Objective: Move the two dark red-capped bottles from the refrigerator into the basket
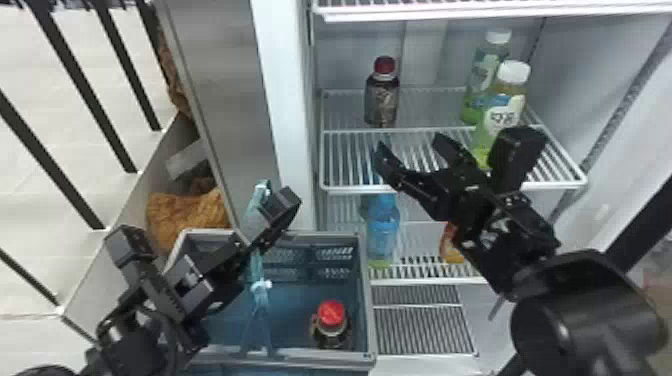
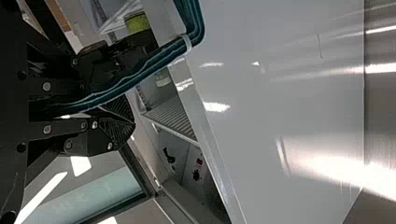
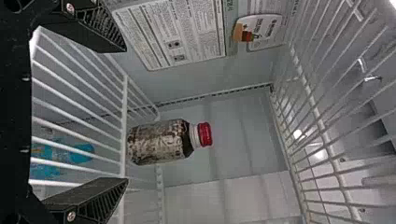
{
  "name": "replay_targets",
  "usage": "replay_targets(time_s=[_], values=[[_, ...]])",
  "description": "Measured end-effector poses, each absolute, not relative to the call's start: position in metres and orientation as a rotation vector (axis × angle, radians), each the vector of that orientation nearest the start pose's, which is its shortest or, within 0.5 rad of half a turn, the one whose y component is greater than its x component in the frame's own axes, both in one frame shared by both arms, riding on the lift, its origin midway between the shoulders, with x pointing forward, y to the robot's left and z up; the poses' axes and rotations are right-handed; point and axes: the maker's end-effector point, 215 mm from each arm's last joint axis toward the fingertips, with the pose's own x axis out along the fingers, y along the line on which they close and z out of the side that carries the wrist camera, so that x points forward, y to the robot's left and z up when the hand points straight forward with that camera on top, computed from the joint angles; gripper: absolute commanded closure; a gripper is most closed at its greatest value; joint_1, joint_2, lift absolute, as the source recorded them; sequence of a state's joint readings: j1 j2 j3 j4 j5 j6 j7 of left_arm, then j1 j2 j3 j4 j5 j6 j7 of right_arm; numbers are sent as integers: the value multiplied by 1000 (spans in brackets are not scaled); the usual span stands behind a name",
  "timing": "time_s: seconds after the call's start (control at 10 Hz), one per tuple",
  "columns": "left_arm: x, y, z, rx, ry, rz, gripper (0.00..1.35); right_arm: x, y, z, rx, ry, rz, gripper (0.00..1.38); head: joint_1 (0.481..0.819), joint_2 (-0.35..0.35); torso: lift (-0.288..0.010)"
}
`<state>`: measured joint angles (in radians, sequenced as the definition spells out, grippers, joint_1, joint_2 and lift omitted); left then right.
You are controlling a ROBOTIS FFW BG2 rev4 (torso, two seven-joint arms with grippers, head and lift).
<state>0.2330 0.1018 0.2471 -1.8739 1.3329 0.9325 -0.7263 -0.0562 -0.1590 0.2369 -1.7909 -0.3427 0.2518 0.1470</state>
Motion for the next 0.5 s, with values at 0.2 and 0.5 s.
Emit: replay_targets(time_s=[0.2,0.5], values=[[407,120,-243,-1317,189,-1044,1200,600,-76,-270,148,21,454,96,669,48,-34],[408,120,-242,-1315,186,-1045,1200,627,-78,-266,123,19,426,96,652,45,-34]])
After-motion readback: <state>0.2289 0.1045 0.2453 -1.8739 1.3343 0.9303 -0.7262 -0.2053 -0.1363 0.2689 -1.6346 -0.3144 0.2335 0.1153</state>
